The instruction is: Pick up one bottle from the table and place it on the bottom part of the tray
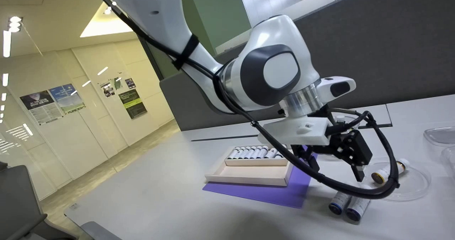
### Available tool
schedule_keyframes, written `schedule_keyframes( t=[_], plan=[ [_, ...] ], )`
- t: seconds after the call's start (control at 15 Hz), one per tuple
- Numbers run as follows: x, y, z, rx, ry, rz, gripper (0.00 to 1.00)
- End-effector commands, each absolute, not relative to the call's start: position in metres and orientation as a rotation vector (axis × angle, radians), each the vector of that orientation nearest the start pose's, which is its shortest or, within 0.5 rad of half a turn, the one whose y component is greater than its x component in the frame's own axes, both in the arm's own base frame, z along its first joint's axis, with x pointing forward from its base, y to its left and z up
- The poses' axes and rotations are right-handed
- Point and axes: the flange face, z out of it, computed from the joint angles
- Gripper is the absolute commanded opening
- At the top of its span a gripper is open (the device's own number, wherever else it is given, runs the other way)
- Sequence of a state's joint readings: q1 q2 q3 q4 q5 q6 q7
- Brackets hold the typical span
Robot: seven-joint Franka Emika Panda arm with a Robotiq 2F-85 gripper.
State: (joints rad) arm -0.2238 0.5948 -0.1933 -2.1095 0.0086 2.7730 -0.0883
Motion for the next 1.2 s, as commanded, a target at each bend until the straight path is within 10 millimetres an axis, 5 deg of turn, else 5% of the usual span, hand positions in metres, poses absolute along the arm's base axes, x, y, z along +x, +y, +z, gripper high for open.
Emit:
schedule_keyframes(
  t=[0.0, 0.8, 0.87, 0.93, 1.13],
  plan=[
    [0.53, -0.244, 0.133, -3.175, 0.6, -0.04, 1.0],
    [0.519, -0.235, 0.111, -3.061, 0.656, -0.013, 1.0],
    [0.519, -0.235, 0.111, -3.061, 0.656, -0.018, 0.75],
    [0.519, -0.235, 0.113, -3.056, 0.654, -0.017, 0.74],
    [0.518, -0.235, 0.116, -3.051, 0.658, 0.019, 0.51]
  ],
)
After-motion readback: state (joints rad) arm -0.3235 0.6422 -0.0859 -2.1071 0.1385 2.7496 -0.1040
